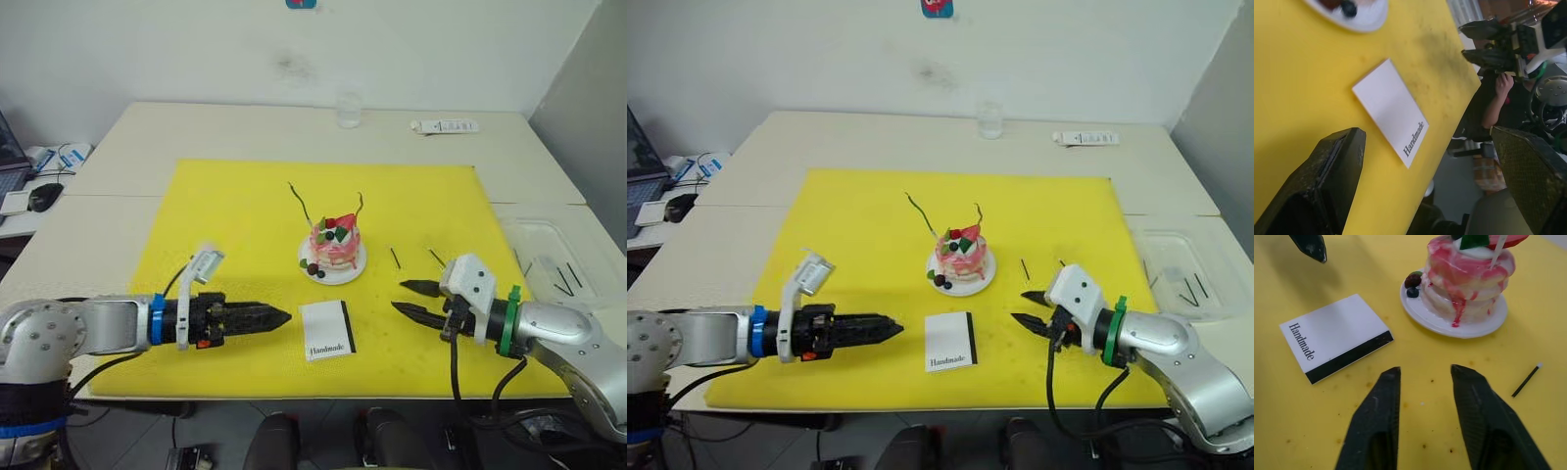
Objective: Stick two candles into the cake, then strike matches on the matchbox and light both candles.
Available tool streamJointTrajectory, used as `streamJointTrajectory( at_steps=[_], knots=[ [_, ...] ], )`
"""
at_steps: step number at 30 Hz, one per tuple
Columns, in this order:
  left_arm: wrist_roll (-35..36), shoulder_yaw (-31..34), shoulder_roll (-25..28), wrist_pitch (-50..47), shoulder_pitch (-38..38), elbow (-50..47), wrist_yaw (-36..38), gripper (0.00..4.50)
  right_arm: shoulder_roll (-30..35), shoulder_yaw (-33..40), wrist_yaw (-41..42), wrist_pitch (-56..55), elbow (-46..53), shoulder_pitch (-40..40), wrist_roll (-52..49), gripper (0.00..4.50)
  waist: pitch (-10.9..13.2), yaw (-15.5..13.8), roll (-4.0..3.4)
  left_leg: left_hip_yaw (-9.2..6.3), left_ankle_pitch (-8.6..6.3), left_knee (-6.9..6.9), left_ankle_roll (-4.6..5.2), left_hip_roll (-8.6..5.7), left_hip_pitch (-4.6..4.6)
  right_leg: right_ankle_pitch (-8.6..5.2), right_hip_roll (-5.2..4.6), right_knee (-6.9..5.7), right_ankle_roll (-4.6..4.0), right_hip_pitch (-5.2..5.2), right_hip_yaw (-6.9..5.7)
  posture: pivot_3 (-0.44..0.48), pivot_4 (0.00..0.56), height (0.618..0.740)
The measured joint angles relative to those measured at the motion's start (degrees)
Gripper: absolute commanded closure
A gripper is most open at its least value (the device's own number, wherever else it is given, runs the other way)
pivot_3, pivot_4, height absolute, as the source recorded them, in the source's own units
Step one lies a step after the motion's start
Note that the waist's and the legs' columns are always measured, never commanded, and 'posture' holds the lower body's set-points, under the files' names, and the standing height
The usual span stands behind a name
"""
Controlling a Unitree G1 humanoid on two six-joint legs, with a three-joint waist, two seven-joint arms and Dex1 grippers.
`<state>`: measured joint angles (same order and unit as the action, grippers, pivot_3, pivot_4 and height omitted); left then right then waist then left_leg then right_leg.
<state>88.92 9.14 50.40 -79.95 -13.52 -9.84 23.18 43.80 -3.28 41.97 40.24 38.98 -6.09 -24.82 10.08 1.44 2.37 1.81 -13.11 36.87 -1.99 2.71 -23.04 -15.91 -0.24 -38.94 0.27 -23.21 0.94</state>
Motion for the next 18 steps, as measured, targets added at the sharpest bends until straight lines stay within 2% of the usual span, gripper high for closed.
streamJointTrajectory(
  at_steps=[1, 2, 7, 10, 18],
  knots=[
    [0.84, -0.93, -0.83, -0.08, -0.46, 0.91, -1.94, 0.0, 0.02, -0.51, 0.27, 0.53, 0.0, -0.54, -0.08, 4.38, 0.0, -0.01, 0.0, -0.05, 0.0, -0.01, 0.0, 0.02, 0.0, 0.0, 0.01, -0.02, -0.01, 0.0, -0.05, 0.0, 0.15, 0.74],
    [1.22, -1.15, -1.2, -0.11, -0.57, 1.16, -2.92, 0.0, 0.03, -0.8, 0.36, 0.76, 0.0, -0.9, -0.11, 4.45, 0.0, -0.01, 0.01, -0.05, 0.0, -0.01, 0.0, 0.03, 0.01, 0.0, 0.02, -0.03, -0.01, 0.0, -0.04, 0.0, 0.15, 0.74],
    [2.43, -3.4, -7.2, 0.73, -2.08, 3.69, -9.85, 0.0, 0.24, -4.92, 0.61, 2.89, -0.1, -3.73, 0.41, 4.45, -0.01, -0.06, -0.01, -0.05, 0.01, 0.04, -0.01, 0.01, 0.04, 0.01, 0.02, -0.09, -0.02, 0.03, -0.03, 0.0, 0.15, 0.74],
    [3.54, -3.96, -8.28, 0.85, -2.83, 3.75, -12.57, 0.0, 0.24, -7.14, 0.59, 3.59, -0.77, -4.92, 1.25, 4.45, -0.02, -0.05, 0.01, 0.0, 0.01, 0.06, -0.01, -0.06, 0.04, 0.02, -0.03, -0.08, 0.0, 0.05, 0.01, 0.0, 0.15, 0.74],
    [2.97, -4.25, -12.63, 1.98, -3.2, 5.45, -15.08, 0.0, -1.86, -14.33, 0.1, 4.55, -5.78, -10.94, 5.85, 4.45, -0.06, -0.9, -0.03, 0.02, 0.01, 0.11, -0.01, -0.17, 0.06, 0.05, -0.1, -0.07, 0.04, 0.1, 0.0, 0.0, 0.15, 0.74]
  ],
)
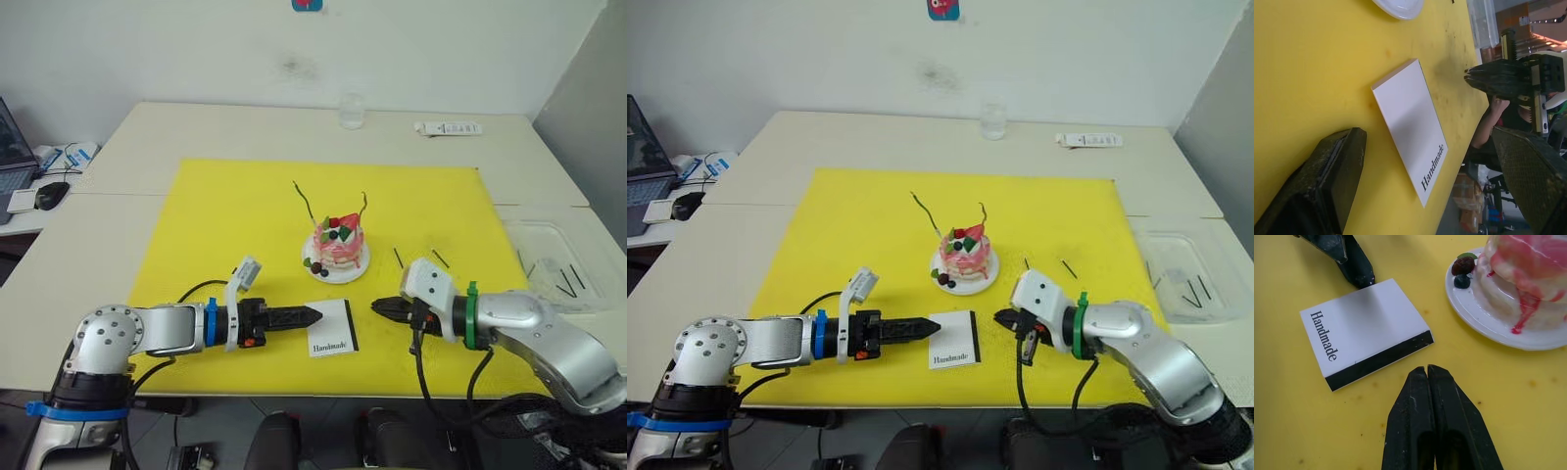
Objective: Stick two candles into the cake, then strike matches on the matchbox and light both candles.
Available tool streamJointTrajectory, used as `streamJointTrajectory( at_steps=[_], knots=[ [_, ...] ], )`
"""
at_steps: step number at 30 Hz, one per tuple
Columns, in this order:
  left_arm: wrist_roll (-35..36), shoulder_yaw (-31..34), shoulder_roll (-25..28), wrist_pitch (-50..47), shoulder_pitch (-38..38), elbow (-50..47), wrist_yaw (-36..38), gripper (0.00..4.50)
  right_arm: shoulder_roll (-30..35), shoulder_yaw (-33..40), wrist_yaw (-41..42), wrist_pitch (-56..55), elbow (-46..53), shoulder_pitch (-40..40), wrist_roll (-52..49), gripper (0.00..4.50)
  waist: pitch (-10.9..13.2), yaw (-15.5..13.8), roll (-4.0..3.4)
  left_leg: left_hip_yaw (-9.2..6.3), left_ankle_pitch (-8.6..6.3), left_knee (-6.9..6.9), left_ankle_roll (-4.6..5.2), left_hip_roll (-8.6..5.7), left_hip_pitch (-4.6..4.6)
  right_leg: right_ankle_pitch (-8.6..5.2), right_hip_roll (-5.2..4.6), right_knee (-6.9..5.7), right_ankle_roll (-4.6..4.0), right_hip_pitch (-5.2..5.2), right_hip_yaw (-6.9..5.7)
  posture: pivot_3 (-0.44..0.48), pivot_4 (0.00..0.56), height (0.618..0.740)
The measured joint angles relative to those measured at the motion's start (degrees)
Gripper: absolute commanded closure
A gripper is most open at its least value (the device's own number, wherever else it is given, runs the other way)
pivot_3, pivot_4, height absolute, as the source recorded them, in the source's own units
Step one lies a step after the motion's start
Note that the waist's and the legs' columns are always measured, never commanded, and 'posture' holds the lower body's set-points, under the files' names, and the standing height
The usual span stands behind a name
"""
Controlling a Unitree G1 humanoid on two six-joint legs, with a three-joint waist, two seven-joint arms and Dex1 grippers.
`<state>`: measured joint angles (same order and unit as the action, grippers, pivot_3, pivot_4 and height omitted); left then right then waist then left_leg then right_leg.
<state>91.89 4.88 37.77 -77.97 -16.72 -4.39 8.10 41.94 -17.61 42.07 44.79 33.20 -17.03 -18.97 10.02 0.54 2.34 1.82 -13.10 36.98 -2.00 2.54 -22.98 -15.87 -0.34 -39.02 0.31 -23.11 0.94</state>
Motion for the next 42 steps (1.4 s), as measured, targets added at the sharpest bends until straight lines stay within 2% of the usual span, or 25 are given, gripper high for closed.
streamJointTrajectory(
  at_steps=[6, 16, 27, 33, 42],
  knots=[
    [0.28, 0.28, -1.1, 0.01, -0.01, 0.49, -0.19, 0.0, -2.42, -4.41, -1.01, 0.09, -4.31, -2.8, 4.35, 4.45, -0.01, -0.52, 0.01, 0.01, 0.0, 0.01, 0.0, -0.04, -0.01, 0.0, -0.01, 0.01, 0.0, 0.0, 0.01, 0.0, 0.15, 0.74],
    [5.04, 0.51, -0.3, -0.03, 0.11, 2.11, -1.27, 0.0, -3.76, -5.55, -0.77, 0.55, -5.88, -2.92, 6.43, 4.45, -0.01, -0.4, 0.01, -0.02, 0.0, -0.03, 0.0, 0.04, -0.02, 0.0, -0.03, 0.02, 0.0, -0.03, -0.02, 0.0, 0.15, 0.74],
    [4.38, 0.07, -3.64, 2.05, -0.35, 3.62, -1.98, 0.0, -4.18, -5.56, -0.66, 1.02, -5.88, -2.91, 6.67, 4.45, -0.02, -0.48, 0.01, 0.0, 0.0, 0.01, 0.0, 0.0, -0.02, 0.01, -0.05, 0.01, 0.01, 0.0, -0.01, 0.0, 0.15, 0.74],
    [4.59, -0.06, -3.05, 1.59, -0.64, 4.06, -1.48, 0.0, -4.62, -5.82, -0.48, 1.06, -5.89, -2.92, 6.96, 4.45, -0.02, -0.4, 0.01, -0.01, 0.0, -0.03, 0.0, 0.05, -0.02, 0.0, 0.0, 0.02, 0.01, -0.03, -0.02, 0.0, 0.15, 0.74],
    [-0.72, -0.49, -5.0, 1.17, -0.96, 4.18, 0.5, 0.0, -5.7, -6.58, -0.48, 1.17, -6.56, -2.9, 8.71, 4.45, -0.13, -0.43, 0.01, -0.01, 0.0, -0.02, 0.0, 0.03, 0.04, 0.01, 0.04, 0.02, 0.0, 0.03, -0.01, 0.0, 0.15, 0.74]
  ],
)
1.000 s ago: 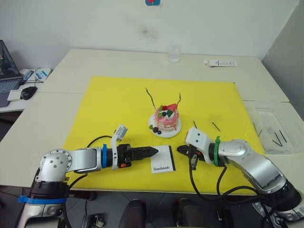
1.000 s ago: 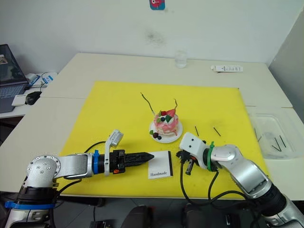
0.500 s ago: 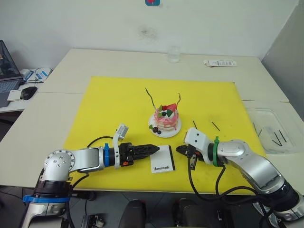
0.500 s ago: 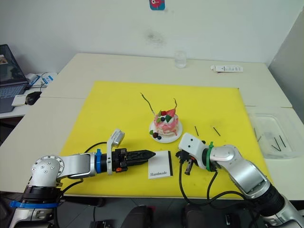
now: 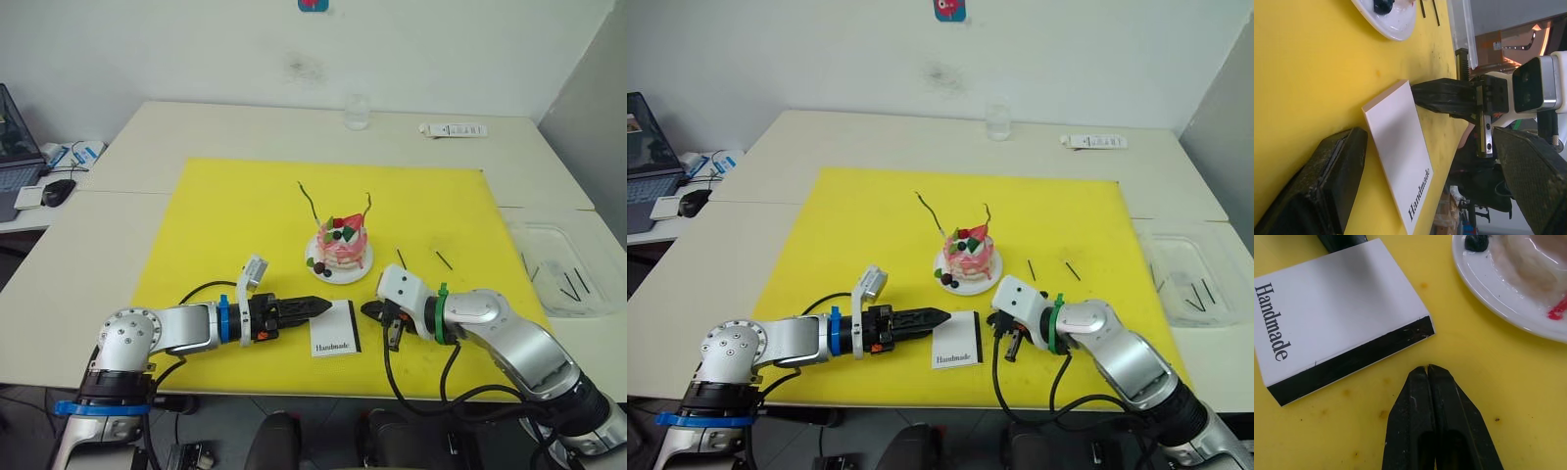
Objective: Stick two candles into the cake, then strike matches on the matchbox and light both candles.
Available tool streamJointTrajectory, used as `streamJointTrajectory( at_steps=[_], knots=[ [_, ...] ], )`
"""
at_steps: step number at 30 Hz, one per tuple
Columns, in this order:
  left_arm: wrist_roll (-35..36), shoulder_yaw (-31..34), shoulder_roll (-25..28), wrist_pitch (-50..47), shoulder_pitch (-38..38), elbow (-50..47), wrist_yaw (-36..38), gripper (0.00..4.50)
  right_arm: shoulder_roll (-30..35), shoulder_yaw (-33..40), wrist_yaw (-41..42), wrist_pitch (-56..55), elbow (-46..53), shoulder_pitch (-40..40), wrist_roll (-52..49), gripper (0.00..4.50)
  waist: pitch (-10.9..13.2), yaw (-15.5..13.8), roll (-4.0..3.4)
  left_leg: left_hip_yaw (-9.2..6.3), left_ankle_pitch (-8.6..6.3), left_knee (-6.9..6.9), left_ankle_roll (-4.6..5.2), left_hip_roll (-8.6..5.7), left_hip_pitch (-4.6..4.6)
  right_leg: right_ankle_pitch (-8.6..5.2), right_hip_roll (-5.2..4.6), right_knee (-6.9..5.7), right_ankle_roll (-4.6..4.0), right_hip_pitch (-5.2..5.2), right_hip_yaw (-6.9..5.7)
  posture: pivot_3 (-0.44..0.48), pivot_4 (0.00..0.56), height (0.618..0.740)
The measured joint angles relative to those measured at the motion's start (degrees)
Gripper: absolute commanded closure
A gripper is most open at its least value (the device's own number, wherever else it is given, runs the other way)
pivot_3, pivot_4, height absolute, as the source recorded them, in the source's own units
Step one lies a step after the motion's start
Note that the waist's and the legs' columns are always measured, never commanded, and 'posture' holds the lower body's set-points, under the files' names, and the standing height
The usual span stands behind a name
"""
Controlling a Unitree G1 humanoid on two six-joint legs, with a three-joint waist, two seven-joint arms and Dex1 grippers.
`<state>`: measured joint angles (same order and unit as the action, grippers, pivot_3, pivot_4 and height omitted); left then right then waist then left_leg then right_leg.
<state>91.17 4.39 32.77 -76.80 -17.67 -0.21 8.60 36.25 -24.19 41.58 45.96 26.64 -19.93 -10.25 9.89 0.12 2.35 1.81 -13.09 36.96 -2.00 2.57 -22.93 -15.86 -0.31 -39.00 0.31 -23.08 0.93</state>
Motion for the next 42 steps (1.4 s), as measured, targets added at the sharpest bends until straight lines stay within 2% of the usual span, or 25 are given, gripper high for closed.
streamJointTrajectory(
  at_steps=[14, 37, 42],
  knots=[
    [-4.99, 1.14, -1.74, -1.36, -0.03, 0.01, 3.45, 0.0, -5.16, -2.45, 0.71, 2.15, -0.16, -1.5, 0.29, 4.45, -0.24, 0.0, -0.04, -0.03, 0.0, -0.01, 0.0, 0.0, 0.04, 0.01, -0.02, 0.01, 0.0, 0.04, -0.02, 0.0, 0.15, 0.74],
    [-7.75, 3.78, -3.01, -3.03, 0.13, -0.68, 4.84, 0.0, -7.01, -2.68, 1.21, 3.21, -0.16, -1.71, -0.04, 4.45, -0.24, 0.02, -0.04, -0.02, 0.0, -0.03, 0.0, -0.01, 0.03, 0.01, -0.1, 0.04, 0.0, 0.01, -0.02, 0.0, 0.15, 0.74],
    [-7.75, 4.24, -2.9, -3.49, -0.02, -0.45, 4.84, 0.0, -6.26, -0.93, 1.02, 2.06, -0.07, -1.43, -0.17, 4.45, -0.23, 0.1, -0.04, -0.03, 0.0, -0.08, 0.0, 0.02, 0.02, 0.01, -0.07, 0.04, 0.0, -0.02, -0.03, 0.0, 0.15, 0.74]
  ],
)
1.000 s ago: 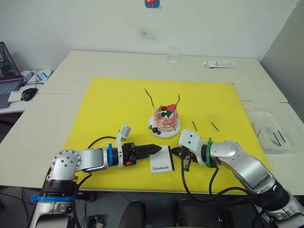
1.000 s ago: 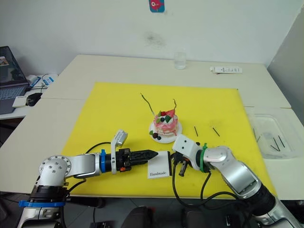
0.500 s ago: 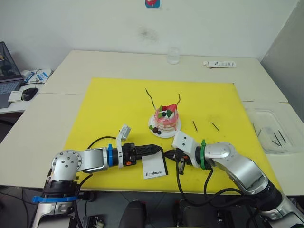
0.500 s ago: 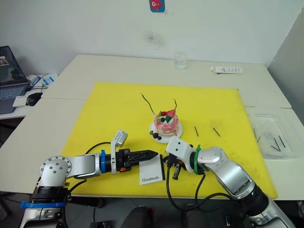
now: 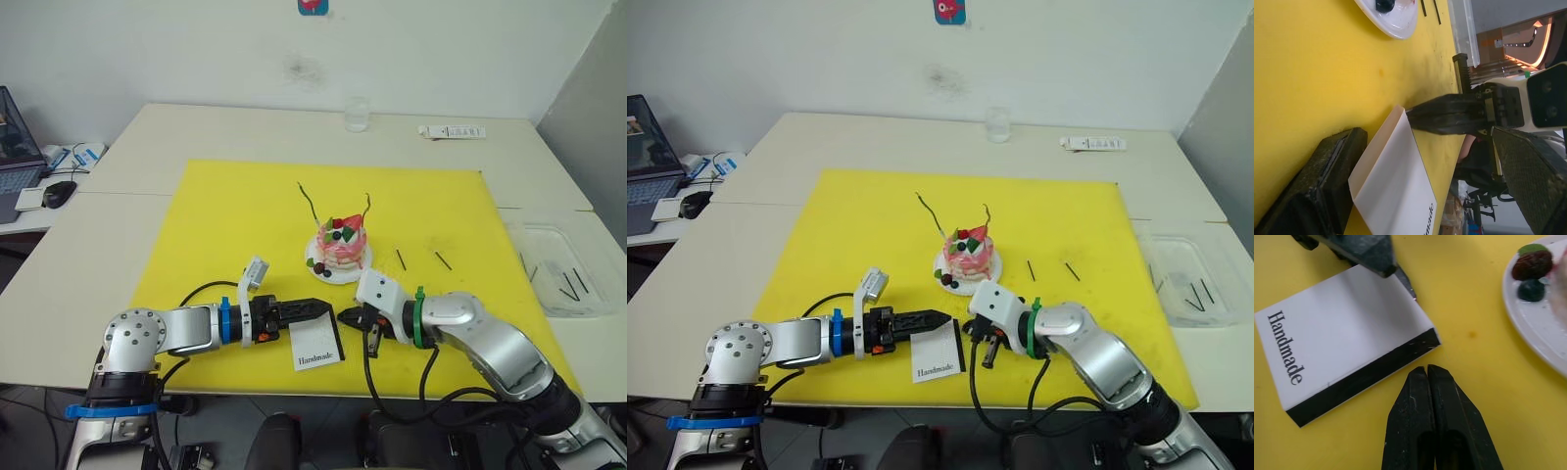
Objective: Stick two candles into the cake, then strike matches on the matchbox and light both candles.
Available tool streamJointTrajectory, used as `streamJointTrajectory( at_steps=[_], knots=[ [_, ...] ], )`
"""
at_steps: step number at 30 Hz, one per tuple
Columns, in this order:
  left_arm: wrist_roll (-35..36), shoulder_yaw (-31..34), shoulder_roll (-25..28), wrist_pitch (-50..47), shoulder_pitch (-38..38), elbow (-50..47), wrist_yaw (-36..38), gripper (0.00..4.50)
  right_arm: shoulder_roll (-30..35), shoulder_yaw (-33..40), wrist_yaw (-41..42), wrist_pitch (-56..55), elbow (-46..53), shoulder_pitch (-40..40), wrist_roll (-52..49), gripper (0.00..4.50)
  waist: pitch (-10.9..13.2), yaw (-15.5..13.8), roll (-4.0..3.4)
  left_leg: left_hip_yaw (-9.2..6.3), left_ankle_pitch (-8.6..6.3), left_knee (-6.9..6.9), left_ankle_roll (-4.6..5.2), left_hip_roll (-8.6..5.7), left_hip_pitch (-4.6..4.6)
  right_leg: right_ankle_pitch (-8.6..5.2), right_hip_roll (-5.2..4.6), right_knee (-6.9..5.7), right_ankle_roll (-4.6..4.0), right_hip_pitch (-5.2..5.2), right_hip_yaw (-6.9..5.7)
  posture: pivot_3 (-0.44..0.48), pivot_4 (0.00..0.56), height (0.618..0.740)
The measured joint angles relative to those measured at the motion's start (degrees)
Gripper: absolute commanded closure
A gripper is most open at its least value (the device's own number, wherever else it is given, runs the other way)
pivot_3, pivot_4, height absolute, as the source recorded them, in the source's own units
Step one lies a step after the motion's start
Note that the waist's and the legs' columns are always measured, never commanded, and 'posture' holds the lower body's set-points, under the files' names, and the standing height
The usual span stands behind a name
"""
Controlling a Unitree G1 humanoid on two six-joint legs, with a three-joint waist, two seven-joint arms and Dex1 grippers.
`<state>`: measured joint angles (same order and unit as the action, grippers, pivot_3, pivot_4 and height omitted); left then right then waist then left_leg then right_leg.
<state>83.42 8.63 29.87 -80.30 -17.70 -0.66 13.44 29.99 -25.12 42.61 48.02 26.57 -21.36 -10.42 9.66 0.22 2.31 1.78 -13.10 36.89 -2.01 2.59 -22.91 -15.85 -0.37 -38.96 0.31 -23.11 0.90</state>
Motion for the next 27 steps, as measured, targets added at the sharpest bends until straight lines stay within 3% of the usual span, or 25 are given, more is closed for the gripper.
streamJointTrajectory(
  at_steps=[11, 27],
  knots=[
    [-0.35, 0.62, -0.67, -0.66, -0.52, 0.7, -0.2, 0.0, 9.85, 0.34, 13.72, -0.96, 5.38, -1.18, -8.41, 4.45, 0.05, 0.0, 0.0, -0.05, 0.0, 0.0, 0.0, -0.01, 0.0, 0.0, -0.01, 0.01, 0.0, 0.0, -0.05, 0.0, 0.15, 0.74],
    [0.74, 1.55, -1.2, -1.64, -0.67, 0.77, -1.82, 0.0, 11.39, -5.66, 18.08, -5.5, 5.46, -1.6, -5.92, 4.45, 0.07, -0.04, 0.02, -0.06, 0.0, -0.01, 0.0, -0.01, -0.02, -0.01, -0.03, 0.02, -0.01, -0.02, -0.05, 0.0, 0.15, 0.74]
  ],
)
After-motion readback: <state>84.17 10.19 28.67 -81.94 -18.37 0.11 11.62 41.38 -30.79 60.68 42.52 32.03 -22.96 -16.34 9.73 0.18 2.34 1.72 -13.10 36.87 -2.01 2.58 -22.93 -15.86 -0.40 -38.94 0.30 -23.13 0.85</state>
